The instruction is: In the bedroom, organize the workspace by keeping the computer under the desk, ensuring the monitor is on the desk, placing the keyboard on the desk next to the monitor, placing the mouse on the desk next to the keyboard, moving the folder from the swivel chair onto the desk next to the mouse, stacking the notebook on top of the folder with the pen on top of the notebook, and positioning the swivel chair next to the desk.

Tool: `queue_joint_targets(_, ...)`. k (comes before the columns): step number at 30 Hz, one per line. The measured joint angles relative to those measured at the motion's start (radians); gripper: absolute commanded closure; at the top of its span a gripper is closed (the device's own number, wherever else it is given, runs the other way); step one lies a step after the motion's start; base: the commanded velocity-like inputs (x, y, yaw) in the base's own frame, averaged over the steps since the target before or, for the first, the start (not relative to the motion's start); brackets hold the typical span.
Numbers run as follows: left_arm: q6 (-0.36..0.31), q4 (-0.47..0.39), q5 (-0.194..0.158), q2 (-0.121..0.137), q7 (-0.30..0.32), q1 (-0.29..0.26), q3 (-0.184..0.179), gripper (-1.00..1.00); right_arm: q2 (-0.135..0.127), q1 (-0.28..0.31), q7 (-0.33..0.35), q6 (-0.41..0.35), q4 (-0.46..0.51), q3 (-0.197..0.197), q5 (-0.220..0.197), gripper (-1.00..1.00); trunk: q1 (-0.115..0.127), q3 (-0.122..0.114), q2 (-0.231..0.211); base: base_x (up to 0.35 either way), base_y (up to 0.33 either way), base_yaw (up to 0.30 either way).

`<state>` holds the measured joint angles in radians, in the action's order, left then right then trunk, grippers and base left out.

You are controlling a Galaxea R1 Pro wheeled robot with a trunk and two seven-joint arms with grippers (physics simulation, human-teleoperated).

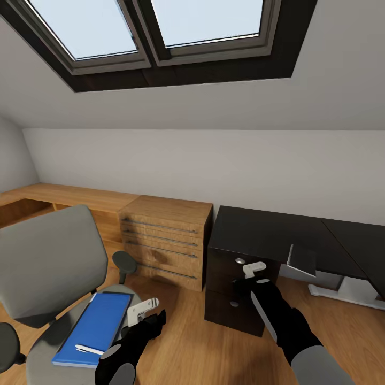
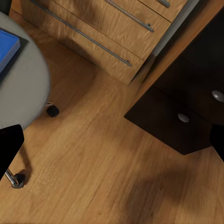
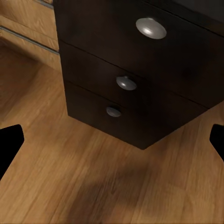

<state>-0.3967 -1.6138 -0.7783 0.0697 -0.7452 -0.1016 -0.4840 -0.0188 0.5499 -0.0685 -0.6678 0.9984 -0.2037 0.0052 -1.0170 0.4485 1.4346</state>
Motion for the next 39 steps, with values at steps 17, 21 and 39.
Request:
queue_joint_targets(17, 0.000, 0.000, 0.000, 0.000, 0.000, 0.000, 0.001, -1.00, 0.002, 0.000, -0.005, 0.003, 0.000, -0.004, 0.001, -1.00, 0.000, 0.000, 0.000, 0.000, 0.000, 0.195)
queue_joint_targets(21, 0.000, 0.000, 0.000, 0.000, 0.000, 0.000, 0.000, -1.00, 0.002, 0.000, -0.005, 0.003, -0.001, -0.004, 0.001, -1.00, 0.000, 0.000, 0.000, 0.000, 0.000, 0.274)
queue_joint_targets(39, 0.000, 0.000, 0.000, 0.000, 0.000, 0.000, 0.001, -1.00, 0.003, -0.007, -0.006, 0.003, -0.002, -0.064, 0.001, -1.00, 0.000, 0.000, 0.000, 0.000, 0.000, 0.276)
